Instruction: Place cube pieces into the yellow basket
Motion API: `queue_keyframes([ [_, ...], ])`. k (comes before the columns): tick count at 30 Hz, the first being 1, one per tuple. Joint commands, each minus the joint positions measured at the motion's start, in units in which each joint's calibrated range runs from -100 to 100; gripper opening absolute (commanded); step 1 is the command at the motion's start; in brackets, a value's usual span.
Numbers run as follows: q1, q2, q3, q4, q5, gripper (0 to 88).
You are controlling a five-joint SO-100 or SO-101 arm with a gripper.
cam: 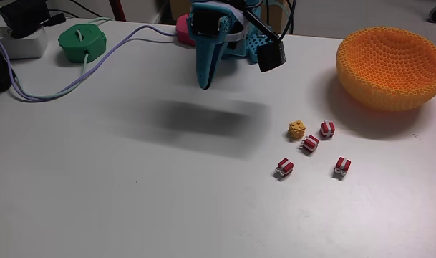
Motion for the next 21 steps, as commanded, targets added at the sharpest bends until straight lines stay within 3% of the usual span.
queue_keyframes([
  [1,-21.57,-17.65,12.91,1.32,-34.43,0.0],
  [3,-21.48,-17.65,13.20,-0.07,-33.60,0.0],
  [9,-21.20,-17.75,14.36,-2.94,-25.25,0.0],
  [11,-22.04,-15.38,11.47,-0.59,-26.47,0.0],
  [14,-23.34,-9.51,4.44,-0.33,-32.28,0.0],
  [17,-30.42,-3.07,0.39,-3.54,-47.28,0.0],
  [19,-37.41,3.84,0.78,-11.28,-58.75,0.0],
  [21,-41.14,14.45,0.59,-23.96,-63.79,0.3],
])
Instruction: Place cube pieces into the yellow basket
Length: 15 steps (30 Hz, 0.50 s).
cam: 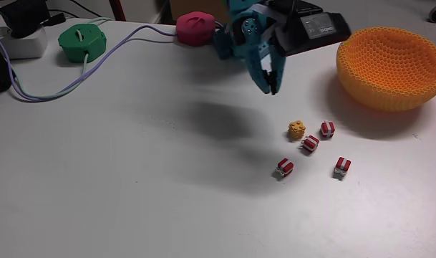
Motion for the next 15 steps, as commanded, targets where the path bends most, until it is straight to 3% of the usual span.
queue_keyframes([
  [1,-6.09,17.57,-4.81,-19.52,-15.53,0.1],
  [3,-8.33,26.57,-7.31,-25.69,-16.95,0.1],
  [6,-12.24,33.10,-10.59,-25.26,-19.00,3.9],
  [12,-13.27,33.86,-10.88,-23.00,-18.07,21.5],
  [15,-12.89,34.24,-10.01,-23.69,-16.21,25.2],
])
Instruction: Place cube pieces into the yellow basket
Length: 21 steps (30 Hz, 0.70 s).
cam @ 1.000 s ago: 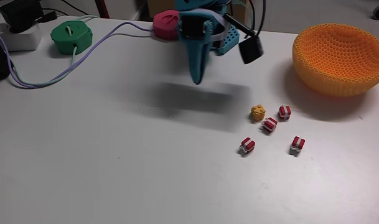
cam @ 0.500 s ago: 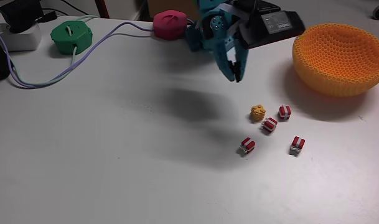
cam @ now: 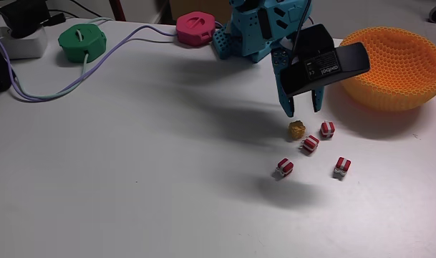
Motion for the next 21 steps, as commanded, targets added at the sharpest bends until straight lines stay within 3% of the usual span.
queue_keyframes([
  [1,0.64,0.29,-2.62,-0.84,1.61,26.6],
  [15,2.31,11.08,-5.03,-8.57,2.54,29.0],
  [21,2.87,17.71,-8.78,-9.96,2.78,22.6],
])
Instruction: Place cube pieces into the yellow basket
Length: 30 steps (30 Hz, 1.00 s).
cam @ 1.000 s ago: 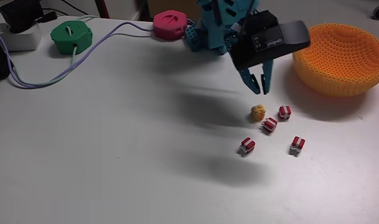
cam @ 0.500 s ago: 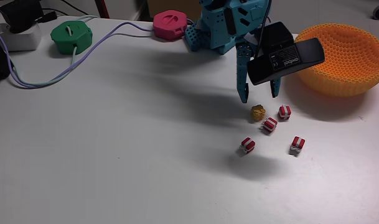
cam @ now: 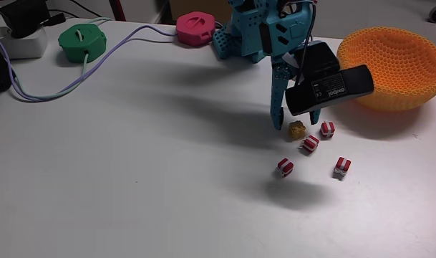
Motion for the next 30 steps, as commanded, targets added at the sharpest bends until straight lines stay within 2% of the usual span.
queue_keyframes([
  [1,0.46,1.95,-4.54,-1.36,-0.39,18.3],
  [4,0.09,3.28,-4.63,-1.71,-0.98,0.0],
  [13,2.42,-1.36,-7.62,2.38,1.47,0.0],
  [19,3.16,-10.74,-21.77,21.32,3.42,0.0],
  [21,-0.38,-14.81,-24.95,29.05,0.93,0.0],
  [25,-12.77,-21.63,-26.20,40.78,-8.64,0.0],
  [30,-27.12,-26.65,-23.22,43.12,-19.78,0.0],
])
